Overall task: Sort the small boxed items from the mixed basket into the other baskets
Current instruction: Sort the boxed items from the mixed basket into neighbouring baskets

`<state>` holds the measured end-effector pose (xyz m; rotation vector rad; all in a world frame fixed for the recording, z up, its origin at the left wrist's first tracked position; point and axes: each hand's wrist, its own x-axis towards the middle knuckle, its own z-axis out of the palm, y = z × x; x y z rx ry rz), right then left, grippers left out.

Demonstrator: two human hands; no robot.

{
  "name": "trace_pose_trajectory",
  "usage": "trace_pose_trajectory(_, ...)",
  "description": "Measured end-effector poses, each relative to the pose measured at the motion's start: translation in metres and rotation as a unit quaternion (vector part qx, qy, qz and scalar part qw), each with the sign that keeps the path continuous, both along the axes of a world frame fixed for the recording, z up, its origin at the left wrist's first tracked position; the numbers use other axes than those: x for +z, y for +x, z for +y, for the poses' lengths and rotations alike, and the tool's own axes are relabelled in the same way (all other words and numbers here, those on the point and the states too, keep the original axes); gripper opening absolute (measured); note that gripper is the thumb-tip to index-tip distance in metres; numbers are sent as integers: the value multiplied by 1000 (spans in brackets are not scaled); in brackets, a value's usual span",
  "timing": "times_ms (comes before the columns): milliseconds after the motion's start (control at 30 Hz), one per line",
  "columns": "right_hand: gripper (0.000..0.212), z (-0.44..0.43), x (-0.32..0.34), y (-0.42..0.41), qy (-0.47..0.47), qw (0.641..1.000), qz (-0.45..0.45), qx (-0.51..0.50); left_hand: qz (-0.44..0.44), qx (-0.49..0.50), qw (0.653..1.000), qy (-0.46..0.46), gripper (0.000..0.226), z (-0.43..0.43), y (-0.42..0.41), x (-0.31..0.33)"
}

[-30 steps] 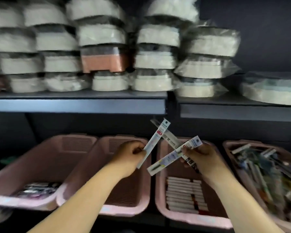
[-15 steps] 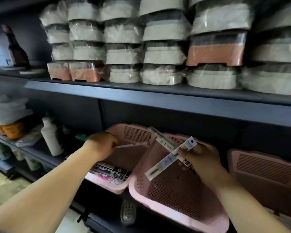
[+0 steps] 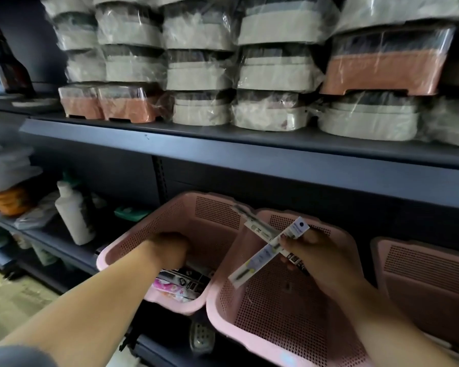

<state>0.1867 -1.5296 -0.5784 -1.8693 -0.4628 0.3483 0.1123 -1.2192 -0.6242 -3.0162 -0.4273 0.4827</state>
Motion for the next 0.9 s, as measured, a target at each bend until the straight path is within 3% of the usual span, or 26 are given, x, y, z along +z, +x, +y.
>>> trace_pose_trajectory(67, 16, 4, -2, 0, 5, 1000, 8, 11, 0, 15, 1000, -26, 30, -2, -1, 5)
trace_pose_trajectory(167, 12, 11, -2, -1, 24, 999, 25, 28, -137, 37, 980, -137, 24, -9, 5, 16)
trace_pose_trajectory(233, 11, 17, -1, -3, 37, 998, 41, 36, -224, 82, 909, -341, 19, -26, 9, 26)
trace_pose_trajectory(300, 11, 25, -1, -4, 43, 997, 54, 45, -238, 145, 794, -540, 14, -46, 13, 35)
trace_pose_trajectory(367, 10, 33, 0, -7, 48, 996, 58, 51, -254, 172, 721, -621, 17, -59, 16, 37)
trace_pose_trajectory(500, 7, 40, 2, -10, 46, 998, 44, 19, -314, 206, 634, -676, 11, -69, 16, 38)
trace_pose_trajectory(767, 11, 20, -1, -2, 12, 1000, 22, 0, -409, 352, 552, -636, 11, 3, 27, 26)
trace_pose_trajectory(833, 10, 15, -2, 0, 11, 1000, 19, -1, -421, 370, 552, -618, 9, 26, 32, 11)
trace_pose_trajectory(900, 10, 11, -3, 1, 12, 1000, 18, 8, -384, 386, 592, -594, 11, 36, 34, -2)
